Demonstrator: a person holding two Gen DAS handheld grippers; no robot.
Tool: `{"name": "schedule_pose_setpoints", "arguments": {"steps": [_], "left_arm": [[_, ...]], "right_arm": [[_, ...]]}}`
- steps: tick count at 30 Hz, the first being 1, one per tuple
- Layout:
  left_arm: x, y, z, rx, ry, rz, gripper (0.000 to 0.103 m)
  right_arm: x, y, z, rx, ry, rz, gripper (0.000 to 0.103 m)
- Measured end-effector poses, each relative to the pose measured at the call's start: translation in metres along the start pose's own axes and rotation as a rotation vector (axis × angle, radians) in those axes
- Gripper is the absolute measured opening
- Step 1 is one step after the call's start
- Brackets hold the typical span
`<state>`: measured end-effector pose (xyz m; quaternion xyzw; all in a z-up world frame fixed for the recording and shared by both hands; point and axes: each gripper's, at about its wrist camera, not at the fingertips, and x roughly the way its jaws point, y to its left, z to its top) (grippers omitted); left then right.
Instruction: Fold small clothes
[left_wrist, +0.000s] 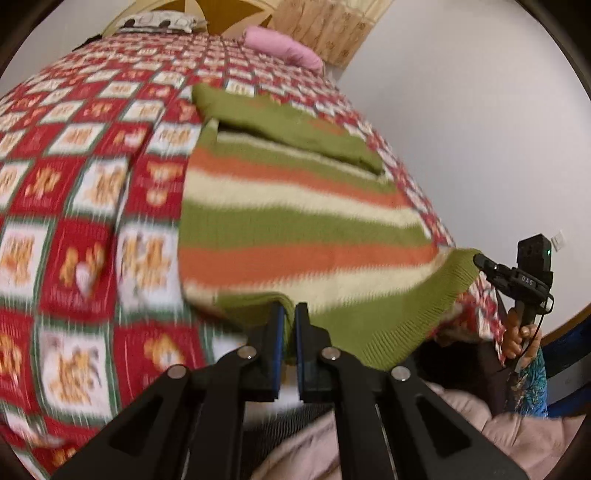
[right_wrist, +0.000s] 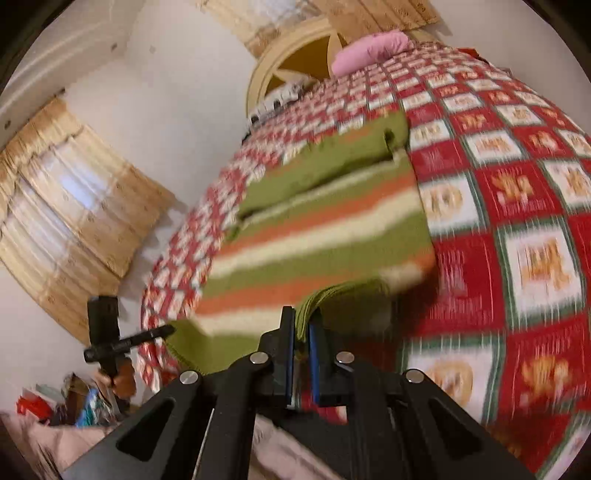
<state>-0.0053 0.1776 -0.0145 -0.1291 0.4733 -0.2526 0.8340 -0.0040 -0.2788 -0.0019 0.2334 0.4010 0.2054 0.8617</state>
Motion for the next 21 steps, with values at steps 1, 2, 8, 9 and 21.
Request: {"name": "schedule_pose_setpoints", "arguments": {"steps": [1,2,8,9,21], "left_arm": [[0.003,0.0,0.01,0.003,-0.015,0.001,0.006],[0.007,0.0,0.022,0.008,-0.033,0.015,0.006],[0.036,0.018,0.076,-0.029,-0.079,0.08,0.006],[0.041,0.021,0.083,-0.032,-0.083,0.088,0.006],[0.051,0.056,0.104,0.007,-0.11,0.166,0.026]], "right_arm": [[0.004,-0.003,0.009,0.007,-0.006,-0.004,0.006],[0.009,-0.006,0.018,0.02,-0.014,-0.003,0.006],[0.059,-0.051,0.07,0.132,-0.059,-0.055,0.006],[0.067,-0.057,0.074,0.142,-0.057,-0.072,0.006],[0.115,-0.085,0.081,0.161,-0.034,-0.164,0.012]]}}
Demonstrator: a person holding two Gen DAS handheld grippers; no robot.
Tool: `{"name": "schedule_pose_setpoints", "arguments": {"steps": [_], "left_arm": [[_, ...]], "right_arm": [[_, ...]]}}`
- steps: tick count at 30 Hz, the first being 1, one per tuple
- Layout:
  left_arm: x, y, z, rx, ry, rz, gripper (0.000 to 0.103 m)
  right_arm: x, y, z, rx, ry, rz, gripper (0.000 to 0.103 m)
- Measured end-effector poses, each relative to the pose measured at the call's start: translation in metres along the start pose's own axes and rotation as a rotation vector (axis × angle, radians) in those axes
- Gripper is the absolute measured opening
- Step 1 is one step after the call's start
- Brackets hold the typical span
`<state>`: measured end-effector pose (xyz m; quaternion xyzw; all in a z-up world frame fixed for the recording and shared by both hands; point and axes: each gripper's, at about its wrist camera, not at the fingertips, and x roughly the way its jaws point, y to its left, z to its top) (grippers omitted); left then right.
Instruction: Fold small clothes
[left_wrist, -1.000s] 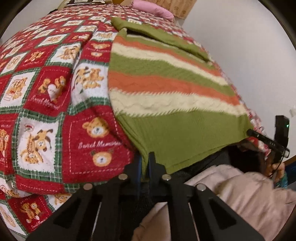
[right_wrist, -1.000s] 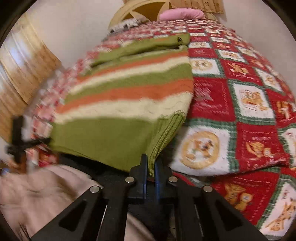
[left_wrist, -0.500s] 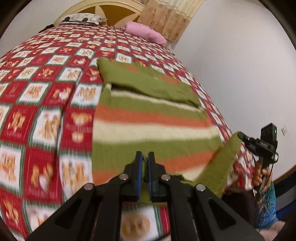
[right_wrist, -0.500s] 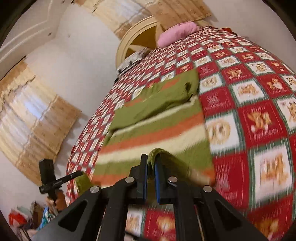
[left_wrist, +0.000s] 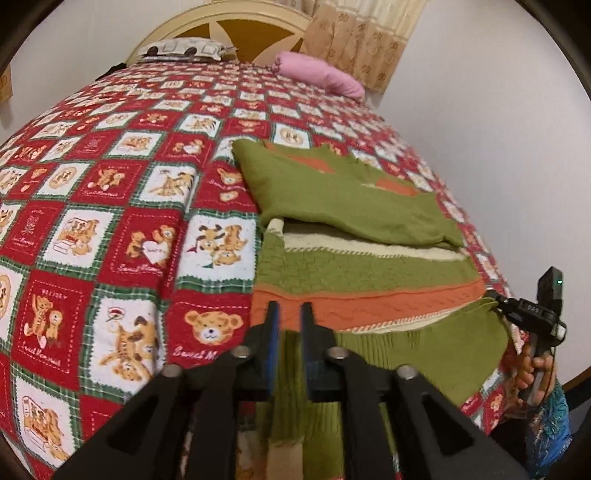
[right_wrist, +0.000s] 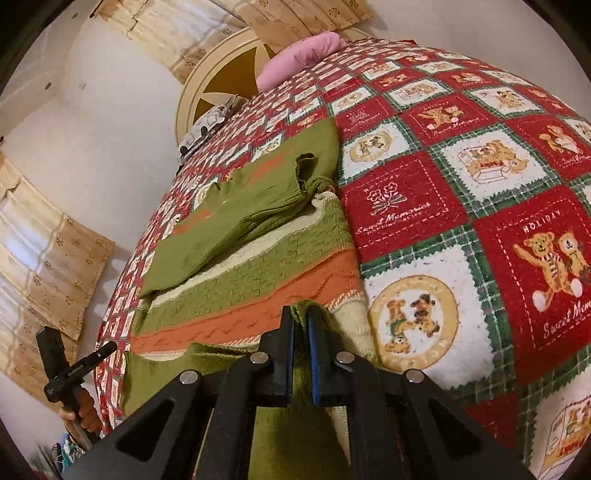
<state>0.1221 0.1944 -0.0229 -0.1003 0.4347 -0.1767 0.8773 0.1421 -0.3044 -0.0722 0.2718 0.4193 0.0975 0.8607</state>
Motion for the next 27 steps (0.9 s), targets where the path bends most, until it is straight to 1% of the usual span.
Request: {"name": "schedule_pose_setpoints", "arguments": {"steps": [1,2,3,4,5,6,8,10,13,15,19,25,27], "left_arm": [[-0.005,0.002,-0.004,-0.003,-0.019,-0.003,0.033],[-0.012,0.002,-0.011,0.005,-0.044,-0.006,0.043],[-0.013,-0.001,-0.014,0.019,-0.056,-0.009,0.046],[-0.016,-0.006,-0.022,0.051,-0.068,-0.013,0.046],[-0.015,-0.012,-0.028,0.087,-0.069,-0.016,0.046],[-0.012,-0.018,-0.033,0.12,-0.065,-0.015,0.048],[-0.003,-0.028,-0.042,0.174,-0.054,-0.001,0.05],[0.009,-0.03,-0.043,0.177,-0.031,0.021,0.05],[0.022,-0.021,-0.04,0.119,-0.01,0.026,0.05],[0.026,-0.015,-0.038,0.085,-0.009,0.007,0.05],[0.029,-0.016,-0.039,0.086,-0.022,0.016,0.05],[0.033,-0.014,-0.038,0.069,-0.023,0.006,0.05],[0.033,-0.018,-0.041,0.079,-0.035,0.02,0.046]], "right_arm": [[-0.004,0.001,0.0,0.0,-0.006,0.004,0.014],[-0.008,0.003,0.0,-0.003,-0.02,0.013,0.017],[-0.019,0.007,-0.003,-0.02,-0.072,0.033,0.024],[-0.024,0.009,-0.006,-0.034,-0.099,0.035,0.03],[-0.032,0.016,-0.01,-0.064,-0.142,0.024,0.047],[-0.036,0.019,-0.012,-0.081,-0.158,0.014,0.058],[-0.041,0.031,-0.019,-0.131,-0.186,-0.027,0.058],[-0.043,0.036,-0.025,-0.159,-0.193,-0.049,0.058],[-0.048,0.05,-0.032,-0.232,-0.213,-0.106,0.058],[-0.056,0.053,-0.036,-0.267,-0.232,-0.137,0.058],[-0.064,0.05,-0.035,-0.266,-0.239,-0.153,0.058],[-0.071,0.036,-0.039,-0.208,-0.237,-0.156,0.058],[-0.07,0.034,-0.041,-0.198,-0.236,-0.161,0.058]]}}
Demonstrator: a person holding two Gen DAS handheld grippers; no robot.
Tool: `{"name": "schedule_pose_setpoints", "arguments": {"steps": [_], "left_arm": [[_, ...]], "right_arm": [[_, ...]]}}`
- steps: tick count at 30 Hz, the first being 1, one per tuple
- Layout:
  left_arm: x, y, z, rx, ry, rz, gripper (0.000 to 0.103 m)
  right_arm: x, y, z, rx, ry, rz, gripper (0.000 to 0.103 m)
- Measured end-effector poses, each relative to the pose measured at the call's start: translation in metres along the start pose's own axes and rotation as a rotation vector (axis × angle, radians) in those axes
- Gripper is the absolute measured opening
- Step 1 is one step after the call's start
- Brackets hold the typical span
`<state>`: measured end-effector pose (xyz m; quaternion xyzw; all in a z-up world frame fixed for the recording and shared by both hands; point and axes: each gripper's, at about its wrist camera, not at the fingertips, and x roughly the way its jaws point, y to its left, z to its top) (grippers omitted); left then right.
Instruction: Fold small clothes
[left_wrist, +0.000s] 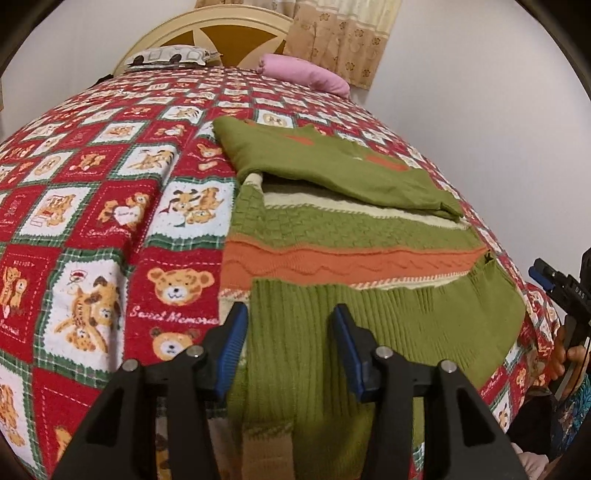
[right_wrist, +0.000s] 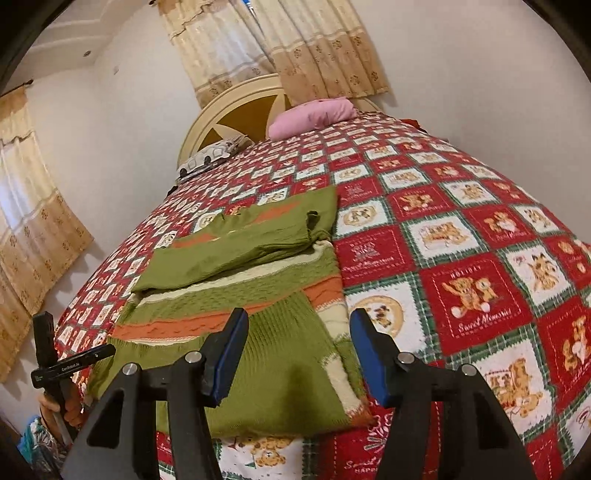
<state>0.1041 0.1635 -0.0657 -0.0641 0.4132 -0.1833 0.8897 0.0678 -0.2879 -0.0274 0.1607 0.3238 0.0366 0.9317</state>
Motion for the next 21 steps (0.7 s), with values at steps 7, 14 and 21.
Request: {"name": "schedule_pose_setpoints", "arguments": {"steps": [7,14,21], "left_arm": [[-0.008,-0.012,-0.003,0.014,-0.024,-0.022,0.011],[0.003,-0.008,-0.001,-0.038,-0.004,-0.067,0.023],[0.004,-0.02,-0.004,0.006,-0.024,-0.063,0.036]], "right_arm": [[-0.003,0.002,-0.001,-0.059,0.01,-0.036,0.058],[0.022,0.025,0.002,-0.245,0.093,-0.033,0.058],[0.083,0.046,-0.007,-0.398,0.255,-0.07,0.058]]}}
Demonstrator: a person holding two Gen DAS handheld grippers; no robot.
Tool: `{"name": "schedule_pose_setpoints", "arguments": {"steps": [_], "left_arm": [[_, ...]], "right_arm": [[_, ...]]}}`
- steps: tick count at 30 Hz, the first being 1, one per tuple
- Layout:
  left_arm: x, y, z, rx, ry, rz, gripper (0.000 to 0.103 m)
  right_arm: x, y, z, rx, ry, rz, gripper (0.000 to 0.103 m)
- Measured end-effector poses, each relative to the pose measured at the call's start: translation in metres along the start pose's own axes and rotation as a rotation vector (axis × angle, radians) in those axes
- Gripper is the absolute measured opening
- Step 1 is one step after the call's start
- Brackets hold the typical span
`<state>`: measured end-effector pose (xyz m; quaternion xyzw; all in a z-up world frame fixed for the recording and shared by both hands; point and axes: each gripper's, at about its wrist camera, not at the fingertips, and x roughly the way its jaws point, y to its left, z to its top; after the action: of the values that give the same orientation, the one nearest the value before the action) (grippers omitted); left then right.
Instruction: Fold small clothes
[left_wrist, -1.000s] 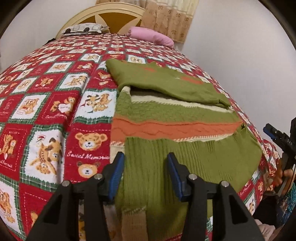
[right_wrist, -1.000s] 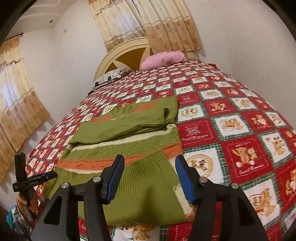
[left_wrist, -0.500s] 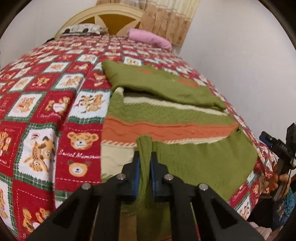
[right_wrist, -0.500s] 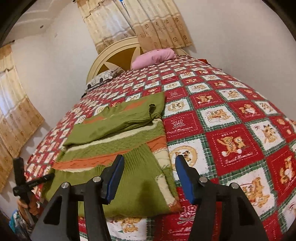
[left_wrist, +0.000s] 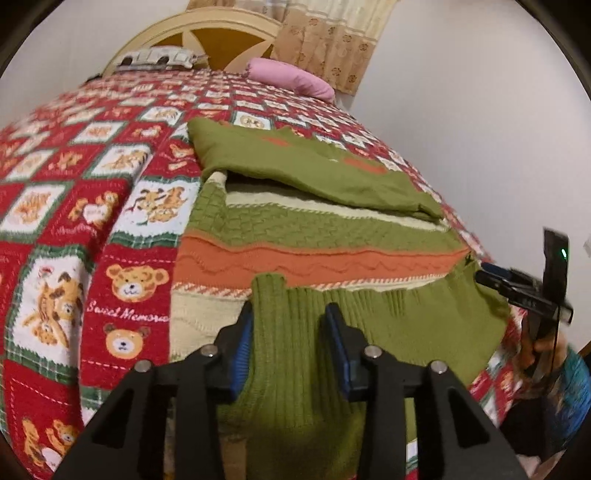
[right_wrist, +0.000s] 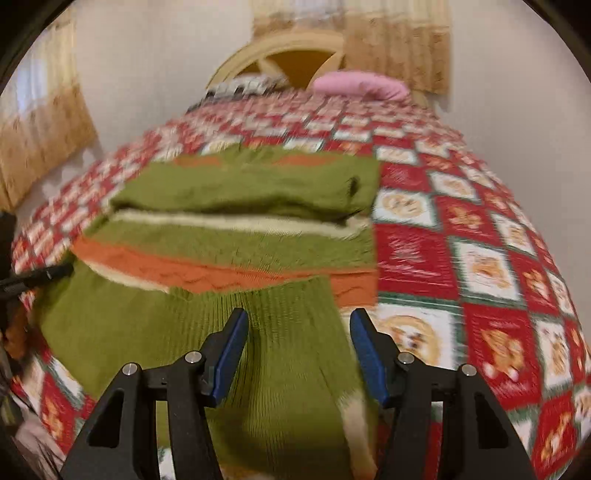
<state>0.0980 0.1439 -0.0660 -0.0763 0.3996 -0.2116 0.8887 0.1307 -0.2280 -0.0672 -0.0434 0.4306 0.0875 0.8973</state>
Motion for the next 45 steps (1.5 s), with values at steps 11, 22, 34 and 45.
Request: {"name": "schedule_pose_setpoints", "arguments": {"steps": [11,22,34,45], "left_arm": [[-0.022,0.008,0.014,-0.063,-0.044,-0.011,0.01],[-0.019,0.022,0.08,-0.12,-0.102,0.021,0.01],[0.024,0.049,0.147,-0.214,-0.089,0.083,0.01],[0.081,0.059,0.219,-0.191,-0.08,0.146,0.01]], "right_arm": [[-0.044,-0.009,0.007,0.08,-0.108,0.054,0.011],[-0.067,-0.003,0.073,0.1,-0.255,0.006,0.01],[-0.023,-0.01,0.143,0.04,-0.259,-0.101,0.01],[0.056,-0.028,0.21,0.033,-0.234,-0.184,0.01]]}}
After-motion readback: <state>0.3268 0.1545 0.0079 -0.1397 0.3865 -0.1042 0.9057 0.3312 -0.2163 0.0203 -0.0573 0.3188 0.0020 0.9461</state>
